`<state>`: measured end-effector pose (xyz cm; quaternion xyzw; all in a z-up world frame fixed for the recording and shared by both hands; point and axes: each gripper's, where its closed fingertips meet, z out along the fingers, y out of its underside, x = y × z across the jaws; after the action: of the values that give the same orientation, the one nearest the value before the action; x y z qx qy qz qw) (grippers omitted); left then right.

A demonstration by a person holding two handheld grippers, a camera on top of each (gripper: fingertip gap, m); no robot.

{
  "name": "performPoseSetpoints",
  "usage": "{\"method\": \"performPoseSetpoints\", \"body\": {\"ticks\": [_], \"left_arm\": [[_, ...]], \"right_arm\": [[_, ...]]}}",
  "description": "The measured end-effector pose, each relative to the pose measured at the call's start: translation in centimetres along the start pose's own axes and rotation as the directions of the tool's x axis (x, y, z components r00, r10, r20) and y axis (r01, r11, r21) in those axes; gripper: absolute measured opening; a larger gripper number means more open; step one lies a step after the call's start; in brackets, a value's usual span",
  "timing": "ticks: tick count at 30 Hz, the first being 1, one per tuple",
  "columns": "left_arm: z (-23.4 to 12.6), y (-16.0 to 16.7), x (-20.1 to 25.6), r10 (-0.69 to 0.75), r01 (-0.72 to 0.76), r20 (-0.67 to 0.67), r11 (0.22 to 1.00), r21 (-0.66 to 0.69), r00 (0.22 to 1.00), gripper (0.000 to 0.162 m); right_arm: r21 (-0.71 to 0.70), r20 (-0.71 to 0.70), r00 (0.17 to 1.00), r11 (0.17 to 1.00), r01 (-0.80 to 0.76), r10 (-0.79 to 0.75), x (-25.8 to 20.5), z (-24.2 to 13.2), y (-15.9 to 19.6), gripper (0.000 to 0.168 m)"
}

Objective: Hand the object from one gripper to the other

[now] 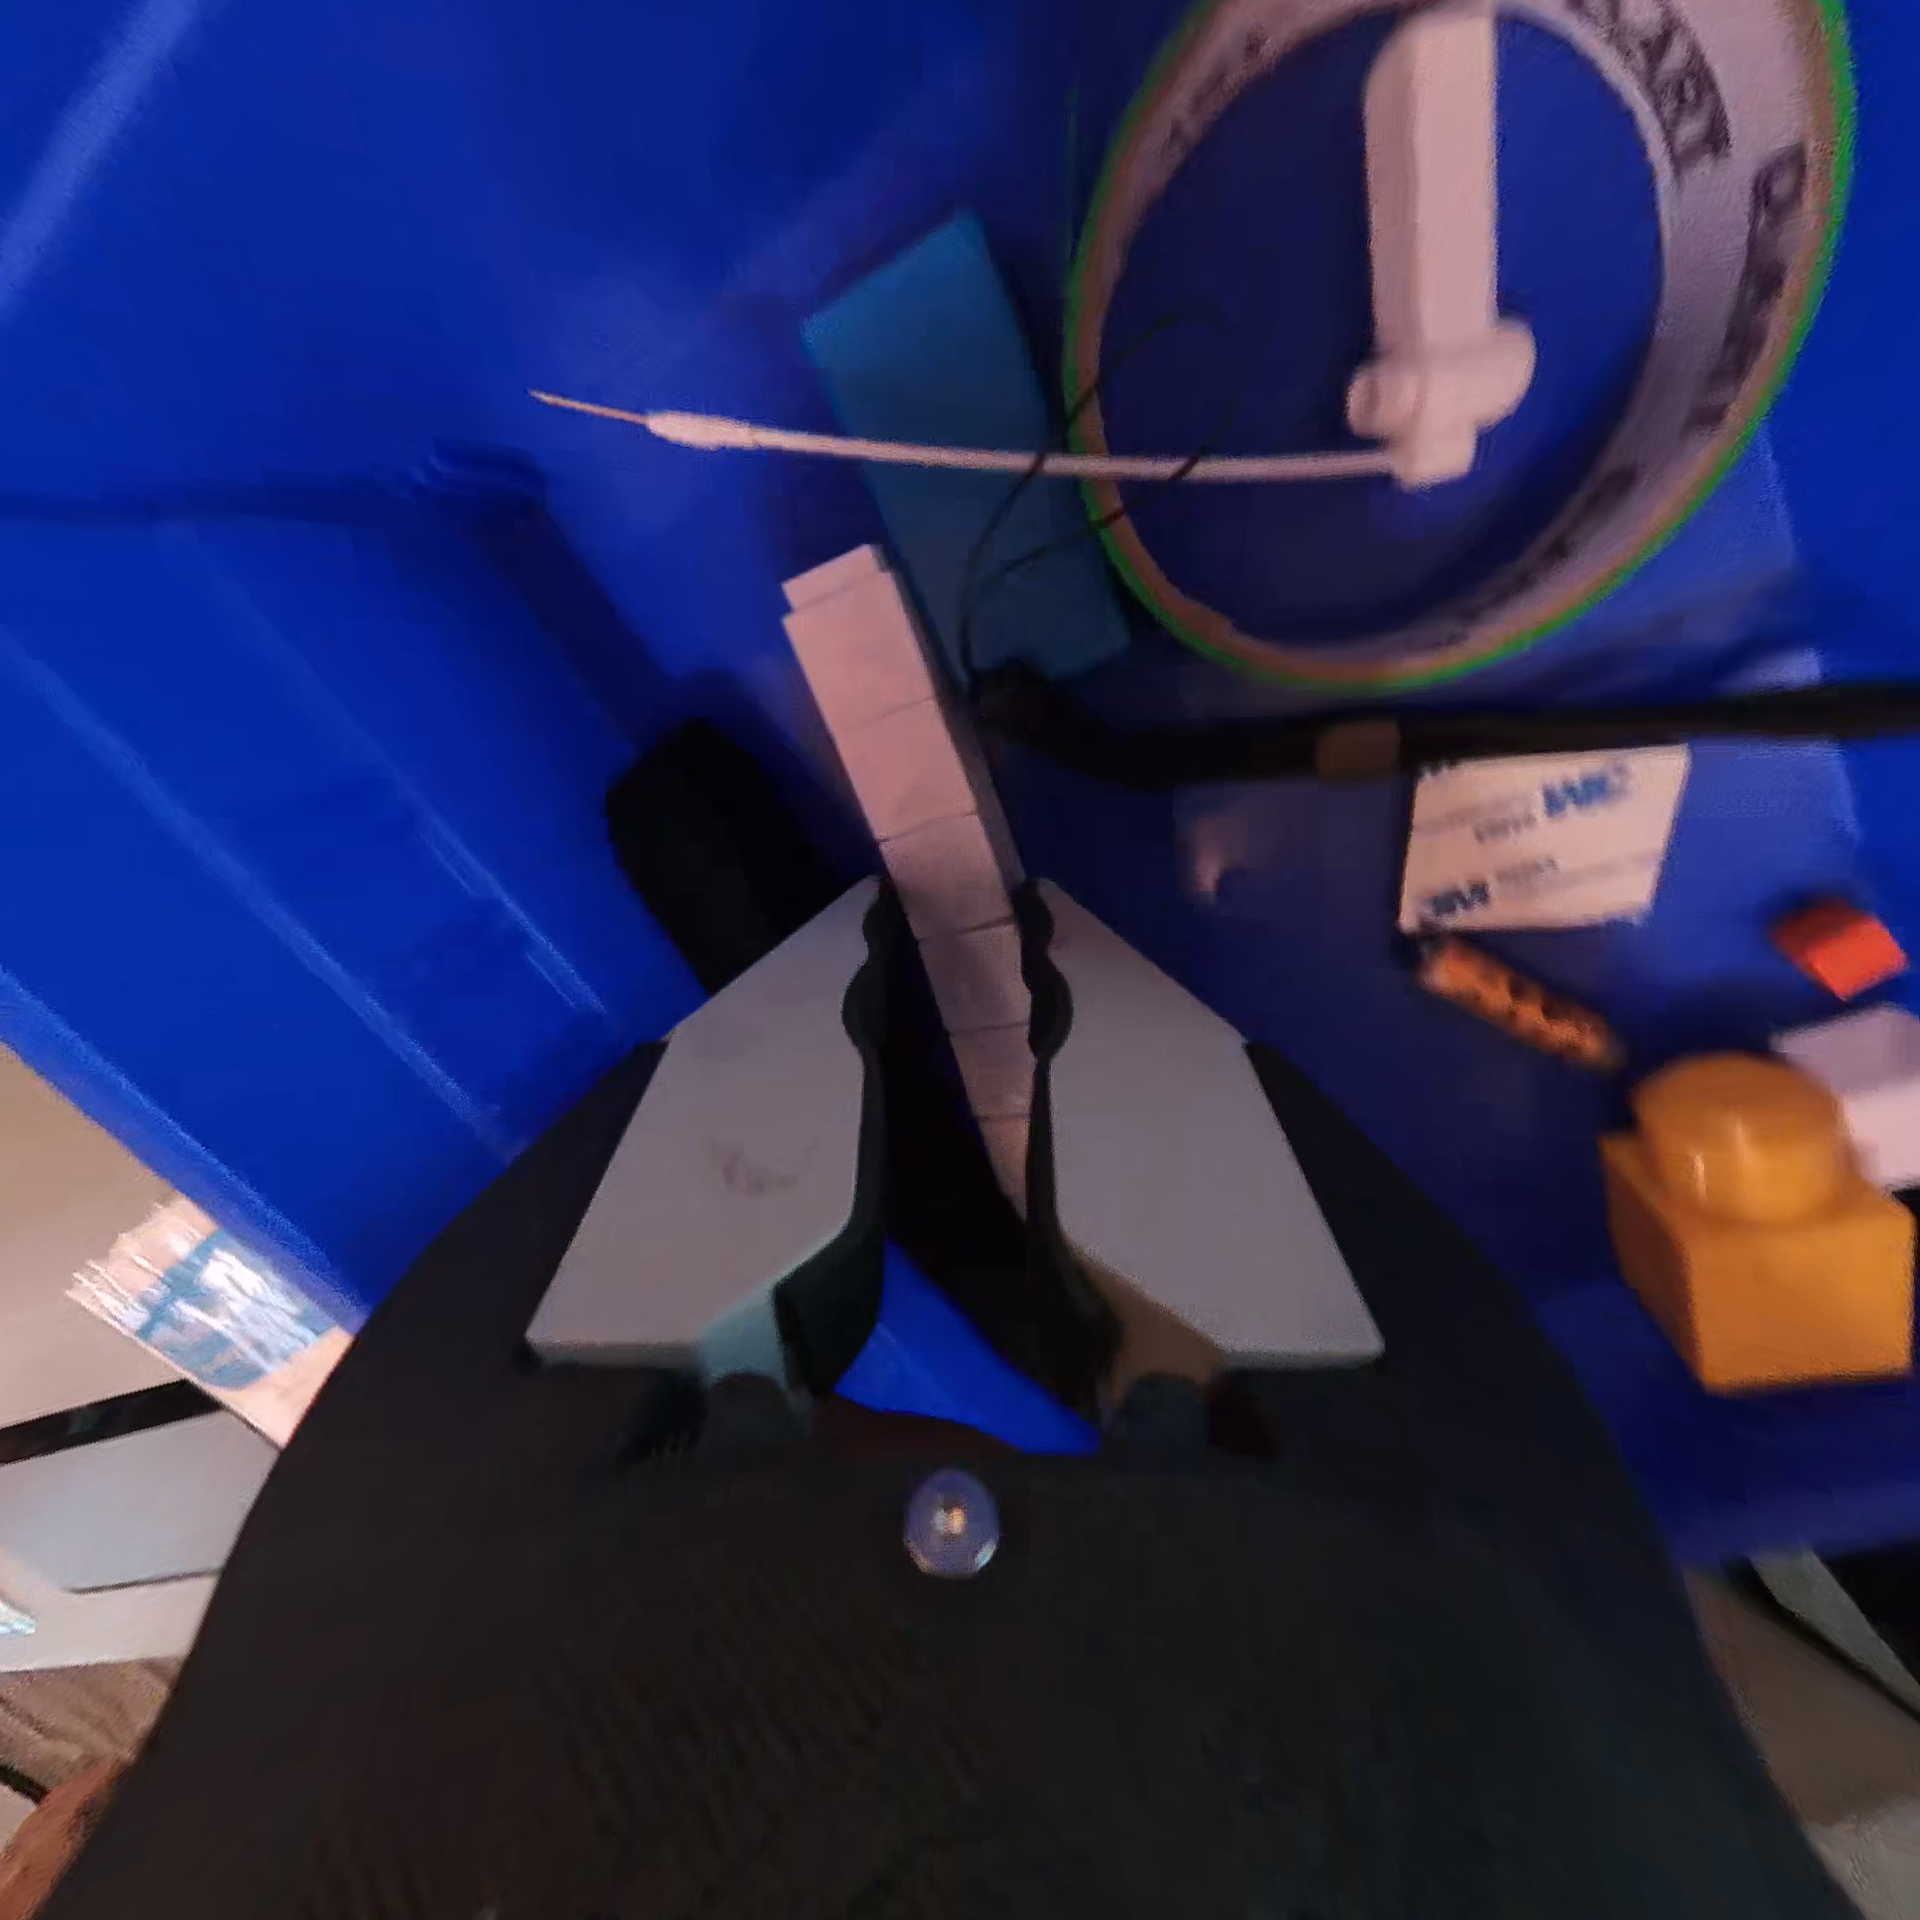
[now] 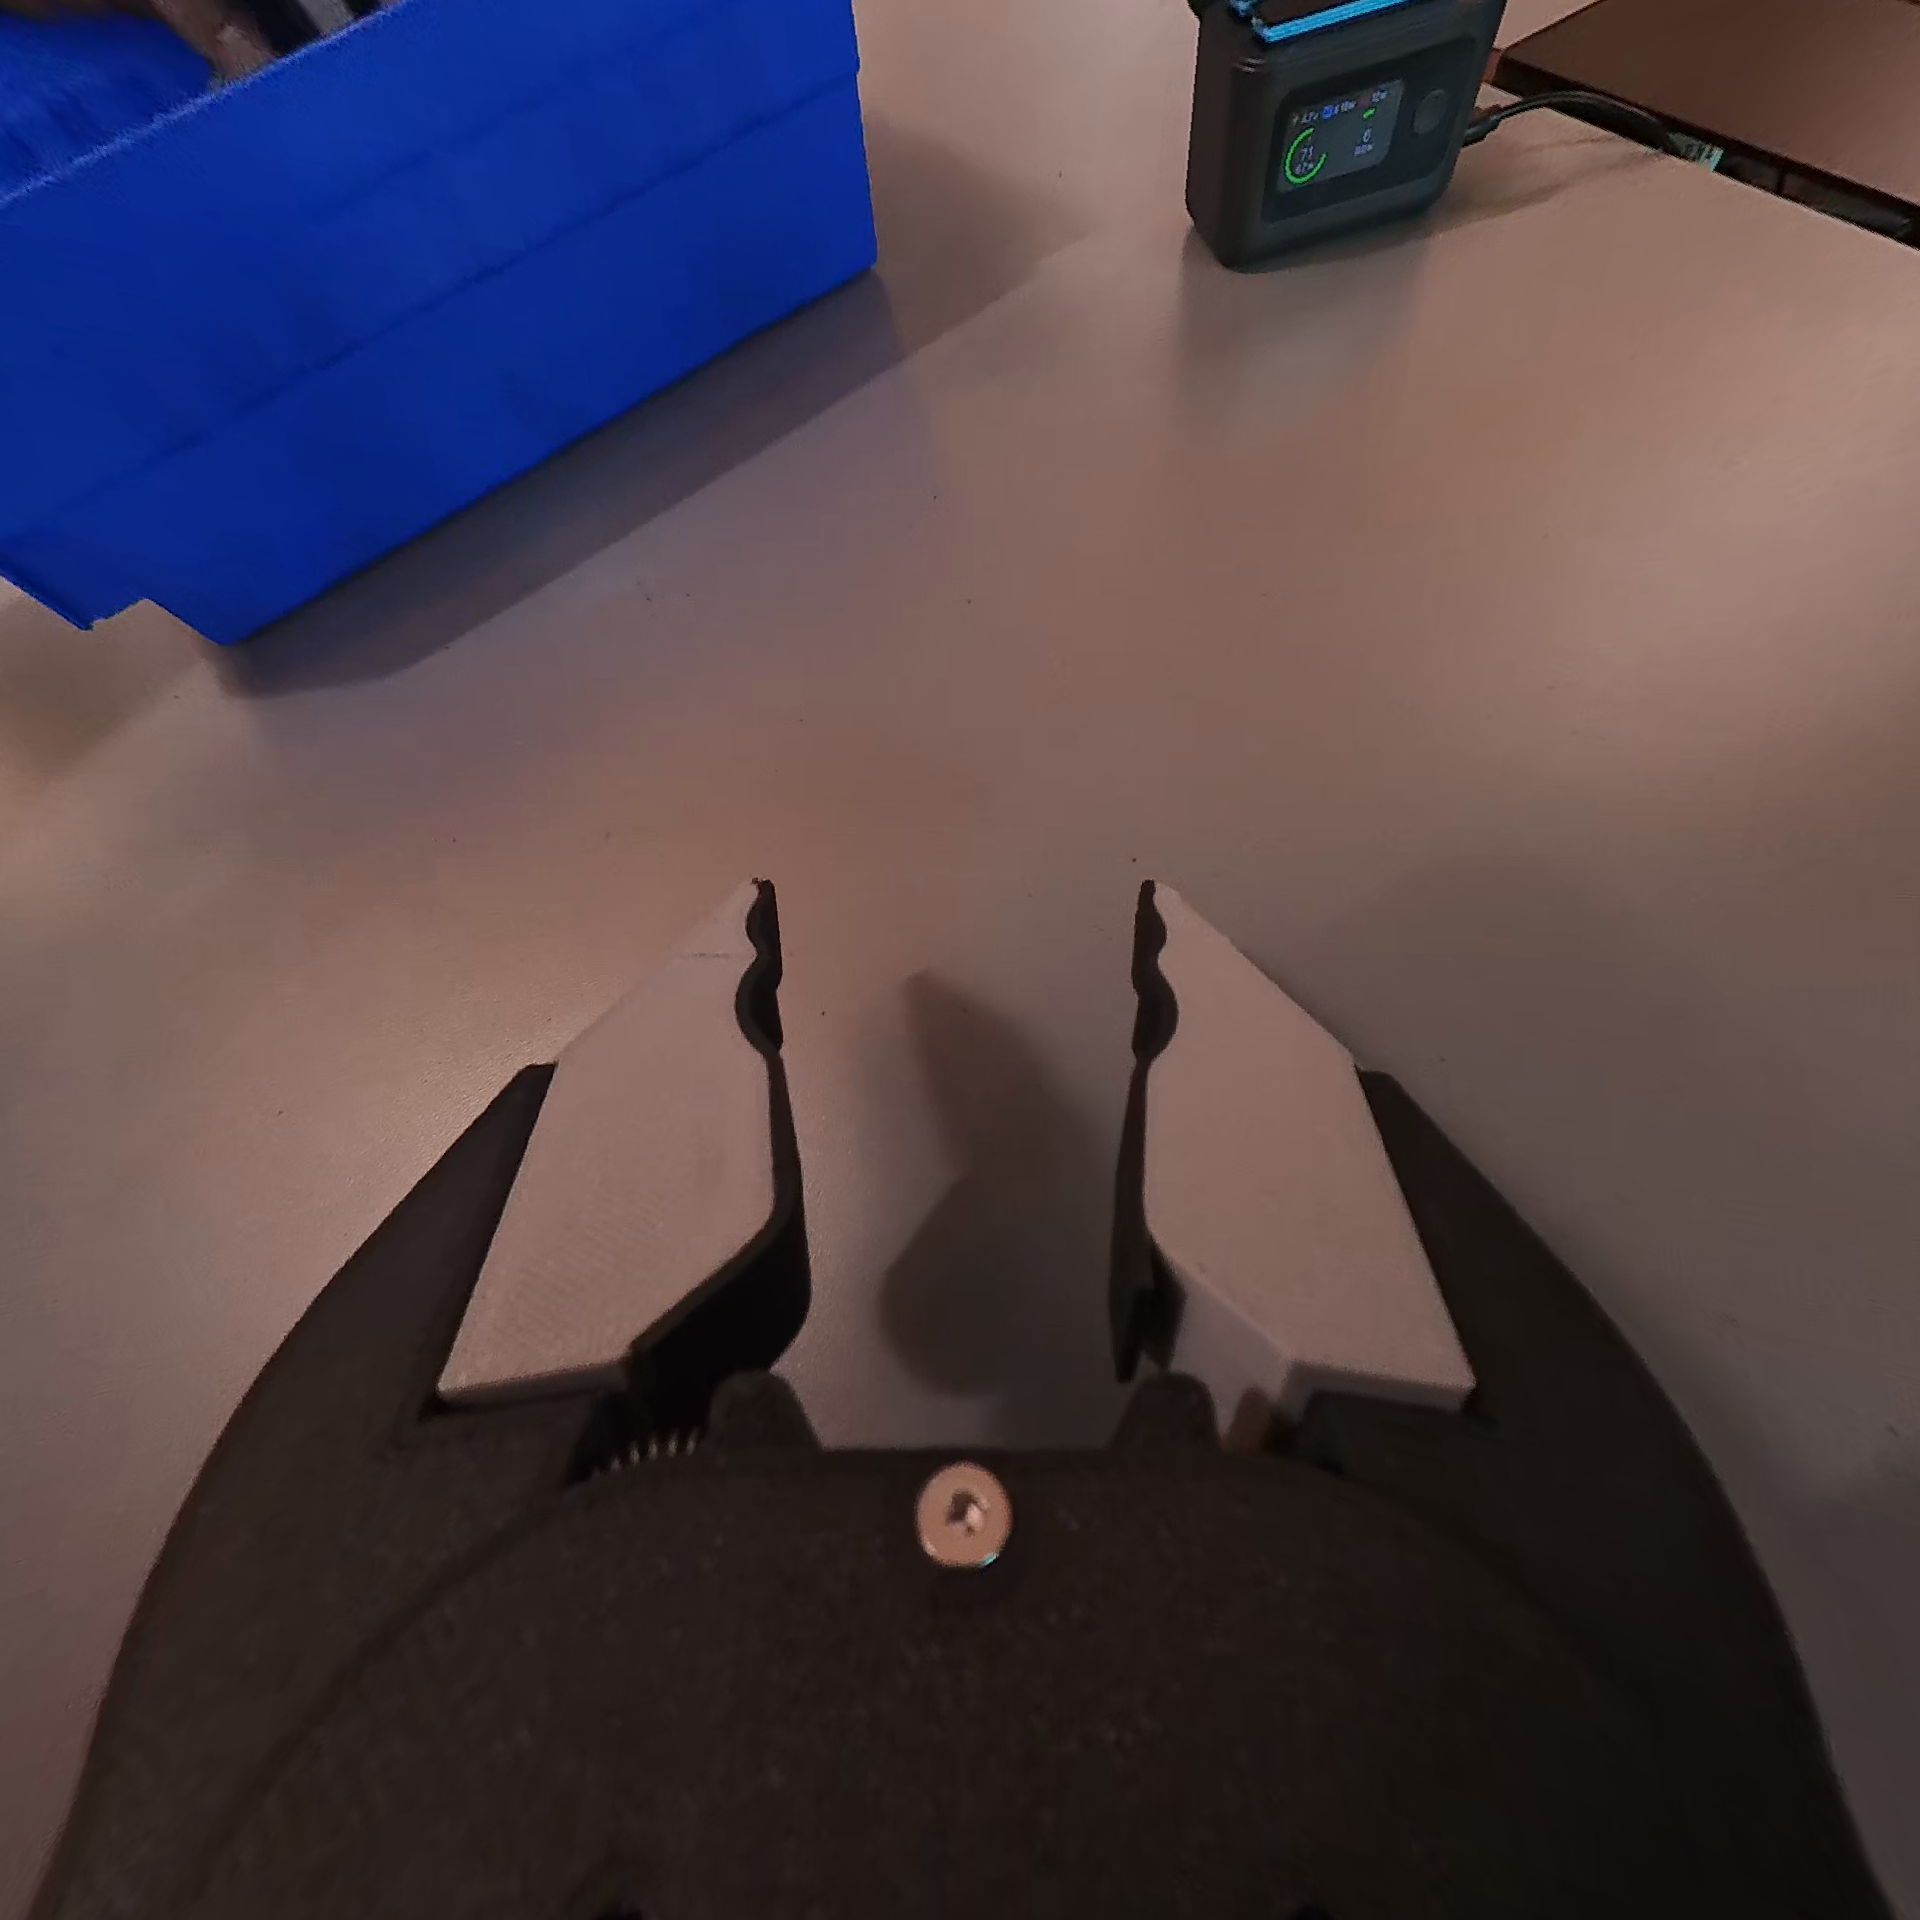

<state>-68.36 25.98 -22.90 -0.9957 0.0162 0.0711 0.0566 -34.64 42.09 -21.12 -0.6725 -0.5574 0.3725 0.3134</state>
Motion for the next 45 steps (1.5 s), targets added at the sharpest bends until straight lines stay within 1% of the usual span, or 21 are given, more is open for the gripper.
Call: {"method": "performPoseSetpoints", "body": {"ticks": [1,4,8,13,14,16,18,20,23,24,25,26,27,29,31,33,34,36,40,43,45], "left_arm": [[-0.1,0.7,0.1,-0.006,0.005,-0.013,1.0,-0.022,1.0,0.022],[0.0,1.8,0.9,0.009,-0.009,-0.025,1.0,-0.013,1.0,0.026],[0.5,2.1,1.0,0.009,-0.009,0.035,1.0,-0.012,0.999,0.029],[0.2,2.7,1.0,0.055,-0.053,0.056,0.998,-0.035,0.997,0.025],[-0.2,2.7,0.9,0.06,-0.059,0.07,0.998,-0.018,0.996,0.024],[-1.5,2.5,0.9,0.055,-0.06,0.086,0.997,0.057,0.995,0.023],[-3.6,1.3,1.1,0.034,-0.051,0.083,0.978,0.202,0.996,0.021],[-6.1,0.4,1.7,0.023,-0.045,0.069,0.94,0.337,0.997,0.02],[-9.5,-1.3,2.6,0.008,-0.023,0.029,0.832,0.555,1.0,0.02],[-10.8,-2.1,2.9,0.034,-0.058,0.051,0.771,0.634,0.998,0.02],[-12.1,-2.8,3.1,0.065,-0.125,0.111,0.695,0.708,0.992,0.02],[-13.1,-3.0,3.1,0.064,-0.173,0.172,0.643,0.746,0.983,0.02],[-13.8,-3.2,3.1,0.045,-0.193,0.212,0.618,0.762,0.976,0.019],[-15.5,-3.7,4.1,0.044,-0.26,0.279,0.529,0.808,0.959,0.019],[-16.8,-4.0,4.9,0.023,-0.302,0.334,0.491,0.817,0.942,0.019],[-19.3,-4.6,6.0,-0.003,-0.34,0.376,0.419,0.842,0.927,0.019],[-20.7,-5.0,6.7,-0.013,-0.341,0.374,0.382,0.859,0.927,0.019],[-24.1,-5.7,8.8,-0.007,-0.336,0.352,0.28,0.899,0.936,0.019],[-28.8,-7.4,15.8,0.157,-0.245,0.227,0.105,0.964,0.961,0.019],[-29.6,-8.8,20.5,0.269,-0.128,0.118,0.017,0.992,0.956,0.019],[-29.0,-9.8,23.4,0.359,-0.003,0.005,-0.005,1.0,0.933,0.019]], "right_arm": [[0.001,0.002,1.0,1.0,-0.003,0.003,0.0,0.0,0.0,0.065],[-0.001,0.004,1.0,1.0,-0.001,0.001,-0.1,0.0,0.0,0.064],[-0.012,-0.001,1.0,1.0,0.028,-0.028,-0.5,0.1,0.2,0.063],[-0.002,-0.003,1.0,1.0,0.021,-0.021,-0.4,0.0,0.1,0.061],[0.002,0.004,1.0,1.0,0.011,-0.011,-0.4,-0.1,0.1,0.06],[0.013,0.016,1.0,1.0,-0.008,0.008,-0.3,-0.2,-0.1,0.058],[0.015,0.026,0.999,0.999,-0.028,0.027,-0.2,-0.2,-0.1,0.058],[0.013,0.031,0.999,0.999,-0.037,0.037,-0.2,-0.2,-0.1,0.058],[0.006,0.026,0.999,1.0,-0.026,0.026,-0.2,-0.1,0.0,0.058],[0.005,0.022,1.0,1.0,-0.018,0.018,-0.3,-0.1,0.0,0.057],[0.004,0.017,1.0,1.0,-0.01,0.01,-0.3,-0.1,0.0,0.057],[0.004,0.013,1.0,1.0,-0.001,0.001,-0.3,-0.1,0.0,0.057],[0.006,0.01,1.0,1.0,0.006,-0.006,-0.4,-0.1,0.0,0.057],[0.012,0.005,1.0,1.0,0.016,-0.016,-0.4,-0.2,0.0,0.057],[0.015,0.007,1.0,1.0,0.016,-0.016,-0.5,-0.2,-0.1,0.057],[0.021,0.016,1.0,1.0,0.012,-0.013,-0.6,-0.3,-0.2,0.057],[0.031,0.022,1.0,0.999,0.013,-0.014,-0.7,-0.3,-0.3,0.058],[0.057,0.037,0.999,0.998,0.013,-0.015,-0.9,-0.6,-0.8,0.058],[0.157,0.108,0.993,0.987,0.033,-0.051,-2.5,-2.0,-2.8,0.06],[0.264,0.167,0.982,0.963,0.043,-0.09,-3.9,-4.1,-5.0,0.06],[0.328,0.192,0.975,0.943,0.046,-0.114,-4.4,-5.7,-6.1,0.06]]}}
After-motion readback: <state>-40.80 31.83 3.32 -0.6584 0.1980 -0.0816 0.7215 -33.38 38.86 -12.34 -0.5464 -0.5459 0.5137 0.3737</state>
